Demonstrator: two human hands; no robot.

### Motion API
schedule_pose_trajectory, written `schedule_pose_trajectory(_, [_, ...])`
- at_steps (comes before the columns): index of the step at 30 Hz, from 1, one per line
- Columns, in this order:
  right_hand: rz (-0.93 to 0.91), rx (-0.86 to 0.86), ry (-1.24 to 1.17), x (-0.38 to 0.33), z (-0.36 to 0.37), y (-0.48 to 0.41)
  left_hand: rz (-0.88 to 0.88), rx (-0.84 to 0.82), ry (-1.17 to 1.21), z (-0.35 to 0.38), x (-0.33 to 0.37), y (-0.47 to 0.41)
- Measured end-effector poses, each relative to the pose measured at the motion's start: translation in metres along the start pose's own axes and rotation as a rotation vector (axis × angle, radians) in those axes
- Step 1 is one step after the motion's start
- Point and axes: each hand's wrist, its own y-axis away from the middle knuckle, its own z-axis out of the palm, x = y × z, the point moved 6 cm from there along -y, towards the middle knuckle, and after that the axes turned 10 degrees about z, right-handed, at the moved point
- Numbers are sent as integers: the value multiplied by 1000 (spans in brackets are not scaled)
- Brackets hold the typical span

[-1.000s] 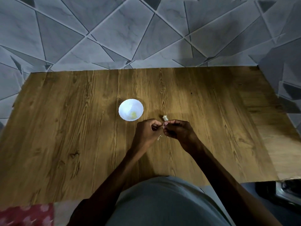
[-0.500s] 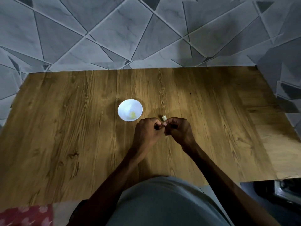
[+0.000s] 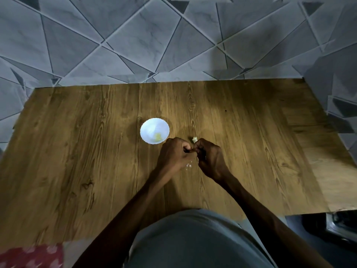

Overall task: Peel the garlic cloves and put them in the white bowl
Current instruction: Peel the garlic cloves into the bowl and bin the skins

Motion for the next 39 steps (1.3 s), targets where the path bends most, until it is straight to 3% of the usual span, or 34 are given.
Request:
schedule_pose_trajectory(6, [-82, -11, 0, -4, -1, 0, -215, -127, 383, 5, -13, 0])
schedule_pose_trajectory(13, [-69, -146, -121, -9, -4, -8, -199, -177, 508, 2, -17, 0])
schedule_pose_trajectory(17, [170, -262, -286, 4, 0, -12, -140, -32, 483, 0, -16, 0])
schedule_pose_trajectory(21, [392, -257, -570, 18, 2, -11, -80, 75, 398, -5, -10, -1])
schedule_pose_trajectory(26, [395, -276, -699, 17, -3, -4, -179, 71, 480, -3, -15, 3])
schedule_pose_trajectory(32, [380, -266, -660, 13, -4, -4, -189, 40, 553, -1, -12, 7])
schedule_pose_trajectory(39, [395, -234, -502, 10, -5, -9, -8, 111, 284, -16, -10, 0])
